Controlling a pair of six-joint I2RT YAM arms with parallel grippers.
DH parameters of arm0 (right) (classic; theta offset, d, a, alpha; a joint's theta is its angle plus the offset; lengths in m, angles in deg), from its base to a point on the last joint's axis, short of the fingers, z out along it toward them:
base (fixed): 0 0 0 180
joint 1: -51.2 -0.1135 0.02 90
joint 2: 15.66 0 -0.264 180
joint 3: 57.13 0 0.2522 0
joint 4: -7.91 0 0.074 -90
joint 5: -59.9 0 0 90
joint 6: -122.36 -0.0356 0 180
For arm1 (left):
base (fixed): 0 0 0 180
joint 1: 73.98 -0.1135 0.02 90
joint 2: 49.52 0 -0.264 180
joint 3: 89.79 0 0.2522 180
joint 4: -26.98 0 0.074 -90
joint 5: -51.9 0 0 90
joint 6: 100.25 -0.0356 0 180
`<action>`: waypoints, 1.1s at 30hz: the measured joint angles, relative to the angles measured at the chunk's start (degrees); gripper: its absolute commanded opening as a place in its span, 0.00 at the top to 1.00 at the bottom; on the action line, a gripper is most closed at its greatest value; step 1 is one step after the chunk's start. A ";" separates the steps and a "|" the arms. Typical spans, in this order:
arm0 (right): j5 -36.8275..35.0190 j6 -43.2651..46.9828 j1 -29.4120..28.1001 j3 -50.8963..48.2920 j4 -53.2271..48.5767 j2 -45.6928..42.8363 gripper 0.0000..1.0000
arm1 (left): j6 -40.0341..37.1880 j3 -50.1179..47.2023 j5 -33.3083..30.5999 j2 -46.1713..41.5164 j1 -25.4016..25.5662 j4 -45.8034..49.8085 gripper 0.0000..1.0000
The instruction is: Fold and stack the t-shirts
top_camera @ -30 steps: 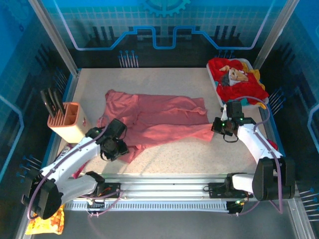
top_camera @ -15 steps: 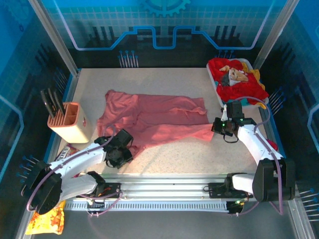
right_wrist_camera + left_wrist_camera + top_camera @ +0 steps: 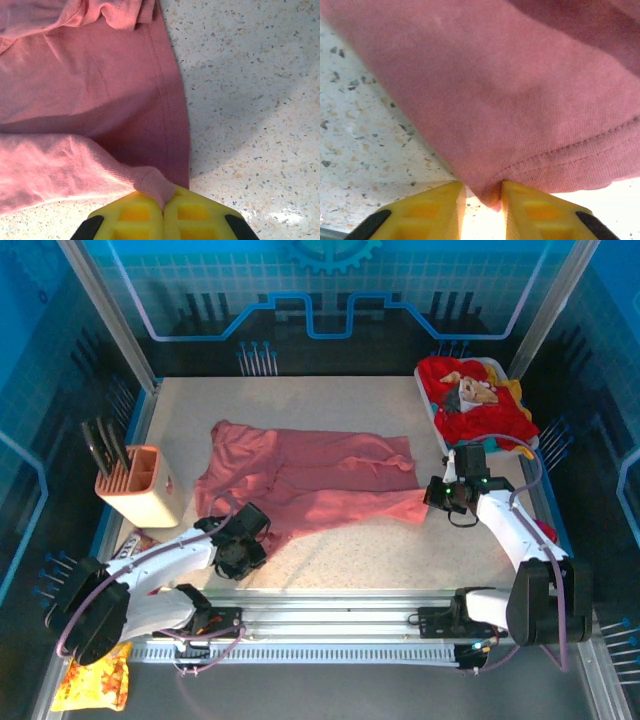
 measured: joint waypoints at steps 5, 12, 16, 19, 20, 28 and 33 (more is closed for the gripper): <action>0.00 0.00 0.00 -0.13 -0.04 0.00 1.00 | -0.09 0.22 -0.76 0.17 0.04 0.96 0.95; 0.02 -0.02 0.00 -0.55 -0.72 -1.29 1.00 | -1.09 3.15 -3.65 0.24 0.28 3.54 1.00; -0.07 0.04 -0.02 -0.46 -3.04 -2.69 1.00 | -4.15 10.10 -5.46 -1.90 -0.11 10.93 1.00; -0.44 0.39 -0.02 -0.28 -5.68 -3.41 1.00 | -6.99 16.09 -6.78 -5.40 -1.40 17.33 1.00; -0.46 0.44 -0.02 -0.28 -6.51 -3.89 1.00 | -8.04 17.57 -7.08 -6.58 -2.16 19.26 1.00; -0.57 0.42 -0.02 -0.28 -9.92 -7.78 1.00 | -15.39 23.93 -9.16 -13.27 -11.34 33.38 1.00; -2.10 0.39 -0.02 0.33 -11.54 -9.07 1.00 | -18.97 28.04 -11.43 -15.02 -15.47 38.21 1.00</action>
